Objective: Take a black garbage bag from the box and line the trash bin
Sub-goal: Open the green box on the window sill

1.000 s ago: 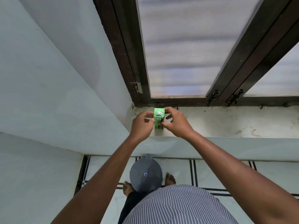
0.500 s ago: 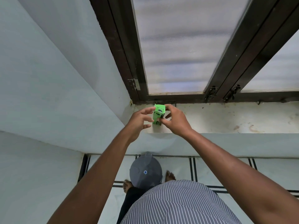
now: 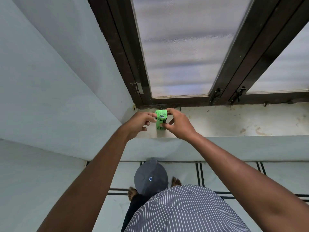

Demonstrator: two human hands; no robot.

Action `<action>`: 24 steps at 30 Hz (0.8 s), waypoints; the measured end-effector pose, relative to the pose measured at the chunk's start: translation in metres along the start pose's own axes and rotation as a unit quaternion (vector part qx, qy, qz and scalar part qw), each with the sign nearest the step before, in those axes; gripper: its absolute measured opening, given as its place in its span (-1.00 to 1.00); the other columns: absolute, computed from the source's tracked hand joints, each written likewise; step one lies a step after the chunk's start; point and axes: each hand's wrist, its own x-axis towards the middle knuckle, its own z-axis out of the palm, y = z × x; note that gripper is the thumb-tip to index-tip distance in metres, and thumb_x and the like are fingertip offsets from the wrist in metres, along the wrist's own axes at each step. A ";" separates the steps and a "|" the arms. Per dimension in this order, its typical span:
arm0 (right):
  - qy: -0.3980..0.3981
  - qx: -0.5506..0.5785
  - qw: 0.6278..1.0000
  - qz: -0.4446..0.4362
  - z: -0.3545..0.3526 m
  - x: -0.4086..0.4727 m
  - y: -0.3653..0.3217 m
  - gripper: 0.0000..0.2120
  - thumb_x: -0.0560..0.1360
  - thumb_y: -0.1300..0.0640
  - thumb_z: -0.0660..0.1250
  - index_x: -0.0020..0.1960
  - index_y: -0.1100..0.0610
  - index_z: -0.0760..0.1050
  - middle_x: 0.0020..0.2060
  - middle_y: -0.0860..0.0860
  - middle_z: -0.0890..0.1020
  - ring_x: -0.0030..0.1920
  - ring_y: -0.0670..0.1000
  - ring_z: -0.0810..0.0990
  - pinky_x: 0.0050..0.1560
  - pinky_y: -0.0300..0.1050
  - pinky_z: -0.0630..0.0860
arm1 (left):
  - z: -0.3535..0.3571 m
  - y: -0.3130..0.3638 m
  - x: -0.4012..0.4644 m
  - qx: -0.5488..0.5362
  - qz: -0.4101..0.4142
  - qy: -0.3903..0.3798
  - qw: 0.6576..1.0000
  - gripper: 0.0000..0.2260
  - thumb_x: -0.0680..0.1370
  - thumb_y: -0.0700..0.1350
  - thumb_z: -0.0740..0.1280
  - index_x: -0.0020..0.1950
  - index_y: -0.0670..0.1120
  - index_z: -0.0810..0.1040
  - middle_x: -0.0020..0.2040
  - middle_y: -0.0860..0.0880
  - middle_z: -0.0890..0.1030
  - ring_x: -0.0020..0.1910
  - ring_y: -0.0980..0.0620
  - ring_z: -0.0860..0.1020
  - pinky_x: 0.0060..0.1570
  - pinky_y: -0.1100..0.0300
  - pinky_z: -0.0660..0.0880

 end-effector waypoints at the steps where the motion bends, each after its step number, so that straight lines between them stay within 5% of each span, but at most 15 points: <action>1: 0.000 0.000 1.000 0.000 0.000 0.001 0.000 -0.41 0.55 0.01 0.62 0.51 0.00 0.50 0.36 -0.08 0.66 -0.07 -0.09 0.71 0.05 0.03 0.71 | 0.000 -0.003 0.001 -0.019 0.002 -0.001 1.000 -0.84 0.65 -0.16 0.44 0.21 -0.02 0.73 -0.03 0.01 0.60 -0.03 0.01 0.45 -0.07 0.12 0.44; 6: 0.004 -0.001 1.000 0.002 -0.001 0.004 -0.001 -0.39 0.56 0.01 0.61 0.54 0.00 0.48 0.36 -0.06 0.66 -0.08 -0.08 0.70 0.03 0.00 0.71 | 0.012 -0.011 0.005 -0.058 0.035 0.036 0.997 -0.71 0.60 -0.08 0.56 0.31 -0.05 0.70 0.12 0.02 0.65 0.15 -0.01 0.55 -0.04 0.12 0.49; 10: 0.001 -0.004 1.000 -0.008 0.000 0.004 0.000 -0.39 0.57 0.04 0.61 0.56 0.01 0.49 0.38 -0.04 0.66 -0.12 -0.12 0.68 -0.04 -0.12 0.63 | 0.023 -0.013 0.011 -0.011 0.094 0.103 0.990 -0.78 0.56 -0.15 0.60 0.15 -0.13 0.67 -0.13 0.05 0.53 -0.12 0.10 0.52 -0.30 0.34 0.49; 13: 0.003 -0.002 1.000 -0.008 -0.002 0.005 0.001 -0.38 0.58 0.02 0.60 0.58 0.01 0.47 0.39 -0.04 0.66 -0.13 -0.11 0.69 0.01 -0.03 0.68 | 0.025 -0.013 0.017 0.040 0.133 0.132 0.981 -0.78 0.57 -0.08 0.60 0.12 -0.13 0.67 -0.14 0.05 0.52 -0.14 0.09 0.49 -0.24 0.27 0.47; 17: -0.002 -0.003 1.000 -0.004 -0.006 0.006 0.001 -0.39 0.57 -0.01 0.60 0.56 -0.03 0.48 0.36 -0.06 0.67 -0.14 -0.10 0.72 0.06 0.06 0.72 | 0.025 -0.005 0.019 -0.024 0.100 0.113 0.988 -0.76 0.60 0.04 0.55 0.11 -0.12 0.72 -0.04 0.03 0.68 -0.02 0.06 0.60 -0.14 0.23 0.49; 21: -0.016 0.009 1.000 -0.008 -0.006 0.005 -0.002 -0.42 0.55 0.00 0.61 0.51 -0.03 0.51 0.33 -0.07 0.68 -0.13 -0.07 0.73 0.09 0.10 0.70 | 0.018 0.001 0.024 -0.176 0.051 0.052 0.982 -0.63 0.57 0.21 0.53 0.26 0.01 0.75 -0.11 0.10 0.57 -0.13 0.07 0.43 -0.07 0.13 0.45; 24: -0.013 0.020 1.000 -0.005 -0.003 0.004 -0.004 -0.40 0.54 0.02 0.60 0.52 0.00 0.50 0.34 -0.03 0.67 -0.05 -0.04 0.71 0.11 0.03 0.68 | 0.017 0.003 0.025 -0.088 0.107 0.044 0.989 -0.67 0.66 0.02 0.47 0.43 0.07 0.66 0.15 0.07 0.65 0.09 0.04 0.57 0.03 0.14 0.51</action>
